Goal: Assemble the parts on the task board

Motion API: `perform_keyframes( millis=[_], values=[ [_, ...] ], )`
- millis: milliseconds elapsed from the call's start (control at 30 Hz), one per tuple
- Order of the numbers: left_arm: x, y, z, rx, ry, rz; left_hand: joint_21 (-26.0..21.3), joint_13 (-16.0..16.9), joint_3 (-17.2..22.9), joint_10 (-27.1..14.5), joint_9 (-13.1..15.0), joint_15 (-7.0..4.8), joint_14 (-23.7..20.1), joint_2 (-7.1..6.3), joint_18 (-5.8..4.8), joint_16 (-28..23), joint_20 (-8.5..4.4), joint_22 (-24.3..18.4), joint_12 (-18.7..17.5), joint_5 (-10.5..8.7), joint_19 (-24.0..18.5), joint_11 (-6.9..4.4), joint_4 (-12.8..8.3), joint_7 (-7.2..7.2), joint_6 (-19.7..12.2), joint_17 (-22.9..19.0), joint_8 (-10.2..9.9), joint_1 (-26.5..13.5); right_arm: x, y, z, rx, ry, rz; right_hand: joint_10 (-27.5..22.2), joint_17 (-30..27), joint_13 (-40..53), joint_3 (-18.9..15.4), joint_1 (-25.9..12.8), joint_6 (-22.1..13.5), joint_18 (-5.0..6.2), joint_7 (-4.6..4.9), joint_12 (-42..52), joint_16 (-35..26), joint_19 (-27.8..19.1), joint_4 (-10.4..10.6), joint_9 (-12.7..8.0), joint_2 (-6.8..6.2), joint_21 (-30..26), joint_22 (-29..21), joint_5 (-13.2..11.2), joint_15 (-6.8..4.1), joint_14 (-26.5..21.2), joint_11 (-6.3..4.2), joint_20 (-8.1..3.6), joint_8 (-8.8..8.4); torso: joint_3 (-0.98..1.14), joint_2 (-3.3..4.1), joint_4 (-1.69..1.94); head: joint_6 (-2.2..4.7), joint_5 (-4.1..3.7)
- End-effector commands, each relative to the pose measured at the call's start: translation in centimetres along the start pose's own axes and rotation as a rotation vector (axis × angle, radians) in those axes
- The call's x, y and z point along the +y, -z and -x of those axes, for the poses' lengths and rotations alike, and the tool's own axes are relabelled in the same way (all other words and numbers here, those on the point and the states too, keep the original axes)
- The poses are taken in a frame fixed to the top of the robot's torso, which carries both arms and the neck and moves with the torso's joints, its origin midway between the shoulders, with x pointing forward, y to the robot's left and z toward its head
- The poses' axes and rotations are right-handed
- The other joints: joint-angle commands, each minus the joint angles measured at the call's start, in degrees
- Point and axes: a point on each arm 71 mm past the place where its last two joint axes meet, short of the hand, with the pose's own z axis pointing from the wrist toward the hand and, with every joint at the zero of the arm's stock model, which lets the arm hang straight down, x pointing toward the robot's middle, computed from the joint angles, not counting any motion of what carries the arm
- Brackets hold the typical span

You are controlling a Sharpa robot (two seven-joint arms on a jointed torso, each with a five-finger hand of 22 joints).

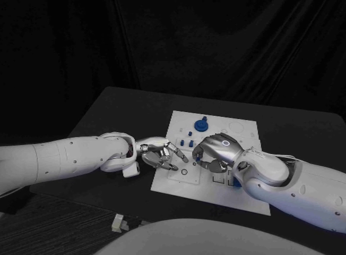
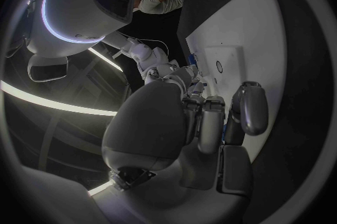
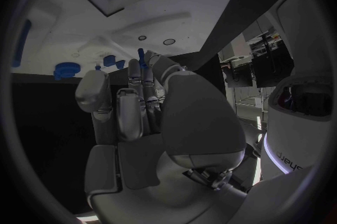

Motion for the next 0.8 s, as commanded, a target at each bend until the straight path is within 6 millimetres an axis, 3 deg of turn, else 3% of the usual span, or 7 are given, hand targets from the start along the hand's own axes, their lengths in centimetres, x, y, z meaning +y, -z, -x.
perform_keyframes(
  millis=[33,367,800],
  values=[
    [-0.06,-0.05,-0.16,0.010,0.010,-0.006,-0.24,12.32,0.42,2.57,0.06,-0.23,6.16,-0.08,0.30,0.15,-0.22,10.03,-0.28,0.18,0.01,-0.17,-0.03,0.11,0.21,15.08,0.27,-0.59,0.01,0.00,-0.16,-0.012,0.003,0.006,0.42,1.71,-0.06,-0.24,0.61,0.29,-0.15,-0.05,-0.20,0.00,0.28,0.01,-0.05,-0.10,0.28,7.51,-0.11,-0.52,1.13,-0.03,-0.18,-0.23,0.00,0.03,0.02,0.01,0.10],
    [-0.04,0.05,-0.14,0.008,0.010,-0.005,-0.24,12.32,0.42,2.57,0.06,-0.23,6.16,-0.08,0.30,0.15,-0.22,10.03,-0.28,0.18,0.01,-0.17,-0.03,0.11,0.21,15.08,0.27,-0.59,-0.09,-0.06,-0.48,-0.015,0.001,0.003,0.43,1.76,-0.09,-0.26,0.62,0.29,-0.16,-0.04,-0.23,0.05,0.31,0.06,-0.07,-0.10,0.35,7.53,-0.25,-0.52,1.16,-0.02,-0.18,-0.26,-0.01,-0.01,0.01,0.01,0.55],
    [-0.01,0.12,-0.10,0.006,0.010,-0.003,-0.30,12.20,0.50,2.41,0.06,-0.21,6.16,-0.05,0.32,0.15,-0.21,9.99,-0.38,0.22,-0.08,-0.13,-0.07,0.19,0.21,15.08,0.27,-0.56,0.11,-0.27,-0.64,-0.002,0.000,0.007,0.34,1.78,-0.19,-0.32,0.57,0.18,-0.17,-0.02,-0.35,0.08,0.33,0.21,-0.14,-0.11,0.36,7.53,-0.39,-0.50,1.18,0.03,-0.17,-0.40,0.00,0.00,0.01,0.01,0.33]
  ],
)
